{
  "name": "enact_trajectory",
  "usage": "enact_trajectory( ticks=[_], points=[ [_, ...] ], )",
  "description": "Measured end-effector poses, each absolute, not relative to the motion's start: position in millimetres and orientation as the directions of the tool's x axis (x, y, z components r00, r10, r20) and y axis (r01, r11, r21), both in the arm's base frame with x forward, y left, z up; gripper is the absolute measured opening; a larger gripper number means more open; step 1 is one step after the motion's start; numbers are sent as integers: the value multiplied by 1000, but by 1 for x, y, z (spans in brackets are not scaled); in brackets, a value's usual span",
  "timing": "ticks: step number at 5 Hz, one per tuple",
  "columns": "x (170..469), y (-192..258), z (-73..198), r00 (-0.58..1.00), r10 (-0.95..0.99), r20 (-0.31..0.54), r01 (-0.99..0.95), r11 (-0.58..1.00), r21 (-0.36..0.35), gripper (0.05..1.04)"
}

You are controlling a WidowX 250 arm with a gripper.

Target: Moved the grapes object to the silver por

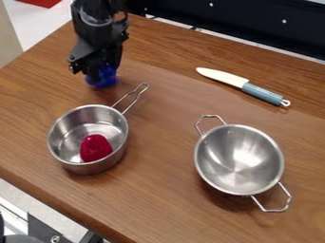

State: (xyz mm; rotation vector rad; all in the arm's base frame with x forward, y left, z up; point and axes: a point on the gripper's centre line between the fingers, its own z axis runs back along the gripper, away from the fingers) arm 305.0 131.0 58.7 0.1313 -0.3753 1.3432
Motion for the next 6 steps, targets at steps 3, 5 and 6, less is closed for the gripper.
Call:
enact_trajectory(
  ticks=[3,5,6],
  points=[
    [307,126,63,183,946,267,-966,224,-131,1001],
    [290,119,115,241,941,237,-936,290,-199,1000],
    [281,90,113,345,901,262,-898,399,-187,1000]
  ],
)
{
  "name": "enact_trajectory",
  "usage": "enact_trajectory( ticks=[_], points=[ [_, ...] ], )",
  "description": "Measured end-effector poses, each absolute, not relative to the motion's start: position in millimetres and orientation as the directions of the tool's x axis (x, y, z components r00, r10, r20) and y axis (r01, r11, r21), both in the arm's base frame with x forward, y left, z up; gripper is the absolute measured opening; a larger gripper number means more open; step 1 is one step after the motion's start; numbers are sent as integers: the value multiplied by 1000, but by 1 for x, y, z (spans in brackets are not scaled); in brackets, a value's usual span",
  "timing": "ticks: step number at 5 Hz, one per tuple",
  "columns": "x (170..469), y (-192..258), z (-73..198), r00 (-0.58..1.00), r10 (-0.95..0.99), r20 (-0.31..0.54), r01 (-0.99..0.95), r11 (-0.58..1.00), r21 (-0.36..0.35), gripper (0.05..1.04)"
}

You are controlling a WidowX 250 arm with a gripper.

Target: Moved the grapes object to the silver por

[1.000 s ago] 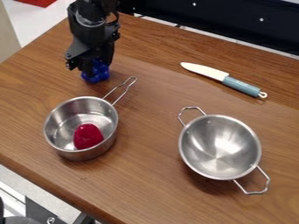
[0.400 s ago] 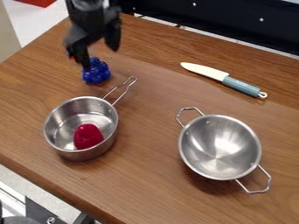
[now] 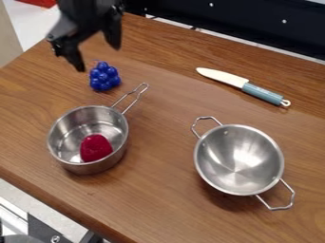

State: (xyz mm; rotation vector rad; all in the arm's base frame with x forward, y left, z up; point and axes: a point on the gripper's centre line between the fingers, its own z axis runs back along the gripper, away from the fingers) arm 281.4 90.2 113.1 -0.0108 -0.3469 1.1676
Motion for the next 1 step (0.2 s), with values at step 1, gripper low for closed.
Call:
enact_trajectory(
  ticks=[1],
  points=[
    [305,65,117,382,878,287,-873,445,-200,1001]
  ],
)
